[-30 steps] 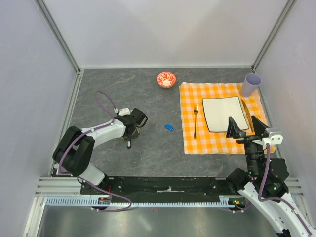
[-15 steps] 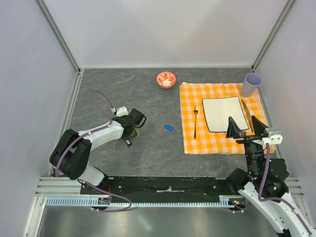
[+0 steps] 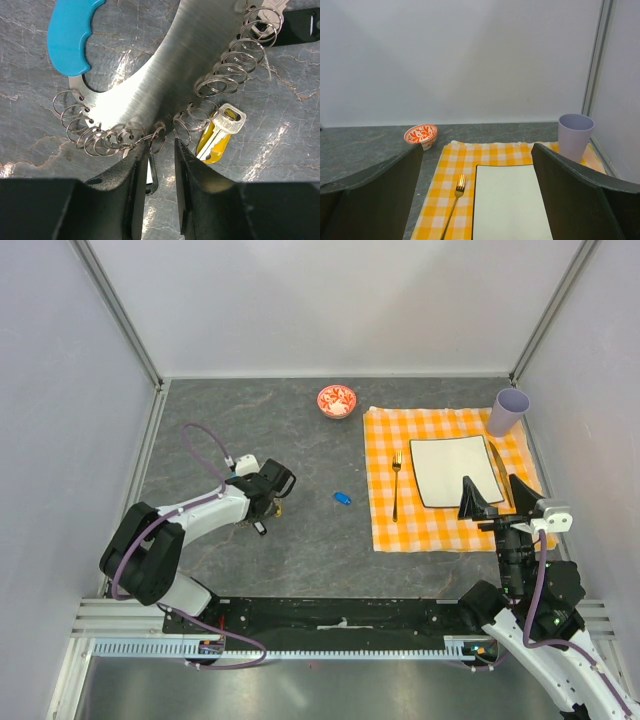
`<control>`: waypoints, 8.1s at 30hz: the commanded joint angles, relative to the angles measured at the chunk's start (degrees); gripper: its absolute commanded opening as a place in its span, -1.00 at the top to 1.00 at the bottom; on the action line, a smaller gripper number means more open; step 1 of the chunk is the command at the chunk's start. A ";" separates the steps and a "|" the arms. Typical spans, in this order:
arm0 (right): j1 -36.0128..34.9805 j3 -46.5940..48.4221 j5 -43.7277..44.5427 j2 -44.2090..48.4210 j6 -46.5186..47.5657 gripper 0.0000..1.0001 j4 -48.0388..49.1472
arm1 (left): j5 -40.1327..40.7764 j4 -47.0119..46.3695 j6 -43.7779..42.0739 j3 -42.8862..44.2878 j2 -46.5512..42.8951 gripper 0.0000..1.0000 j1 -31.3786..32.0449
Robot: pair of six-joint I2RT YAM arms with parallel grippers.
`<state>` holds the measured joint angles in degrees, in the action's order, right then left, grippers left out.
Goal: Put the keys on the keyring
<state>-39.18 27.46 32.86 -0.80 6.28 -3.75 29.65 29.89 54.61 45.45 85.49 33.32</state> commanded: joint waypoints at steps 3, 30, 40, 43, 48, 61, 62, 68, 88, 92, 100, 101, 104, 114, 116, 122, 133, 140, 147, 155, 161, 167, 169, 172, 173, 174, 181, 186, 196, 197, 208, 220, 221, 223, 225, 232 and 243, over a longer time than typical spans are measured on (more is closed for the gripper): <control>-0.46 0.57 0.71 0.53 0.66 -0.96 0.67 | 0.68 -1.68 1.02 -1.33 -0.94 0.37 -0.27; -0.72 0.49 0.80 0.53 0.75 -0.96 0.58 | 1.11 -1.94 -1.17 -0.27 -1.29 0.45 -2.30; -0.90 0.57 0.80 0.53 0.66 -0.96 0.58 | -0.29 -2.38 -2.40 0.16 -2.17 0.54 -2.65; -0.90 0.57 0.80 0.53 0.66 -0.96 0.50 | -0.91 -2.38 -2.93 0.60 -2.17 0.54 -2.65; -0.90 0.49 0.80 0.53 0.66 -0.96 0.50 | -1.26 -2.38 -3.55 0.95 -2.35 0.56 -2.65; -1.16 0.49 0.98 0.53 0.75 -0.96 0.58 | -1.44 -2.56 -3.63 1.39 -0.94 0.65 -2.65; -1.08 0.49 0.98 0.53 0.75 -0.96 0.58 | -1.18 -2.47 -3.63 1.57 -0.86 0.63 -2.73; -1.25 0.49 0.98 0.53 0.84 -0.96 0.58 | -1.00 -2.21 -3.46 1.57 0.20 0.61 -3.35; -1.25 0.49 0.98 0.53 0.92 -0.96 0.58 | -0.12 -1.15 -4.60 1.57 -1.20 0.96 -4.14; -1.34 0.66 0.80 0.53 1.01 -0.96 0.50 | 1.64 0.69 -5.74 2.18 -5.76 0.96 -4.14; -1.25 1.27 -1.57 0.27 0.49 -0.96 0.59 | 3.58 0.26 -20.28 3.41 -22.72 0.96 -4.14; -1.25 1.62 -2.01 0.01 -0.65 -0.96 0.58 | 2.79 -2.27 -23.03 3.42 -25.00 0.96 -4.14; -1.16 4.26 -6.65 -2.44 -4.07 -0.96 -0.38 | -2.30 -7.28 -33.23 2.98 -33.44 0.96 -4.14; -1.25 17.36 -37.59 -29.51 -12.34 -0.96 -11.02 | -34.95 -20.66 -58.72 -5.63 -58.77 0.96 -4.14; -1.25 18.33 -40.93 -33.90 -15.67 -0.96 -10.41 | -39.38 -20.22 -60.05 -6.43 -60.52 0.96 -4.14; -1.25 17.71 -48.33 -41.73 -21.21 -0.96 -3.82 | -55.21 -21.19 -61.29 -7.84 -60.10 0.96 -4.14; -1.25 4.53 -62.63 -49.20 -16.31 -0.96 32.04 | -71.75 -33.48 -51.63 -10.03 -52.01 0.96 -4.14; -1.25 6.38 -76.18 -57.20 -15.07 -0.83 41.34 | -74.21 -39.65 -48.54 -12.32 -49.81 0.96 -4.14; -1.25 8.83 -80.32 -62.04 -15.34 -0.51 44.44 | -79.74 -34.47 -56.09 -8.54 -47.53 0.96 -4.14; -2.04 12.08 -83.04 -65.99 -14.37 -0.07 44.79 | -81.50 -34.63 -57.69 -7.48 -44.98 0.96 -4.14; -3.71 14.10 -84.98 -69.77 -14.02 0.42 44.97 | -80.80 -36.74 -56.28 -8.45 -45.33 0.96 -4.14; -5.29 15.78 -87.27 -72.32 -13.84 0.49 44.88 | -80.19 -37.71 -55.58 -8.80 -45.33 0.96 -4.14; -5.64 15.87 -87.18 -72.76 -13.84 0.50 44.79 | -80.62 -37.62 -55.58 -8.89 -45.33 0.96 -4.14; -5.91 16.04 -87.00 -73.21 -13.75 0.60 44.88 | -80.80 -37.62 -55.58 -8.89 -45.42 0.96 -4.14; -5.91 16.13 -86.92 -73.38 -13.67 0.68 44.97 | -80.89 -37.71 -55.58 -8.89 -45.42 0.96 -4.14; -5.91 16.04 -86.91 -73.38 -13.67 0.71 44.80 | -80.98 -37.62 -55.49 -8.98 -45.50 0.96 -4.14; -5.82 16.30 -87.18 -73.12 -12.79 1.00 42.78 | -79.93 -33.42 -59.08 -7.58 -46.29 0.96 -4.23; -5.91 17.10 -87.27 -72.33 -10.68 1.00 39.79 | -75.71 -23.84 -65.93 -6.25 -48.22 0.74 -4.23; -5.91 16.75 -86.91 -71.62 -11.46 1.00 41.27 | -77.54 -22.42 -65.77 -6.43 -49.37 0.25 -4.84; -5.91 16.66 -87.09 -71.62 -11.90 1.00 41.71 | -77.90 -22.68 -65.42 -6.52 -48.85 0.25 -4.84; -5.91 20.68 -86.56 -70.48 -3.76 1.00 30.67 | -79.93 -21.89 -64.98 -5.29 -46.03 0.24 -5.20; -9.42 32.65 -75.49 -69.34 19.79 1.00 -0.28 | -77.28 -18.64 -69.81 -5.81 -50.25 0.17 -5.20; -9.60 33.44 -73.92 -69.25 20.86 1.00 -1.69 | -77.20 -18.81 -69.73 -5.73 -50.51 0.17 -5.20; -10.56 34.76 -72.33 -68.73 23.58 1.00 -4.16 | -77.20 -19.17 -69.73 -5.55 -50.51 0.14 -5.20; -11.44 35.03 -70.84 -68.02 25.70 1.00 -4.42 | -77.20 -19.17 -69.90 -5.11 -50.07 0.09 -5.20; -12.85 37.05 -66.09 -69.07 31.07 1.00 -5.57 | -76.49 -18.12 -72.71 -2.65 -47.26 -0.12 -5.20; -13.03 42.23 -66.26 -72.33 32.92 1.00 -9.70 | -77.64 -15.30 -78.78 0.69 -41.64 -0.04 -5.20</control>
<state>-51.92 65.56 -33.08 -72.51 36.99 -14.59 -47.07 13.58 -19.79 43.77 42.74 28.56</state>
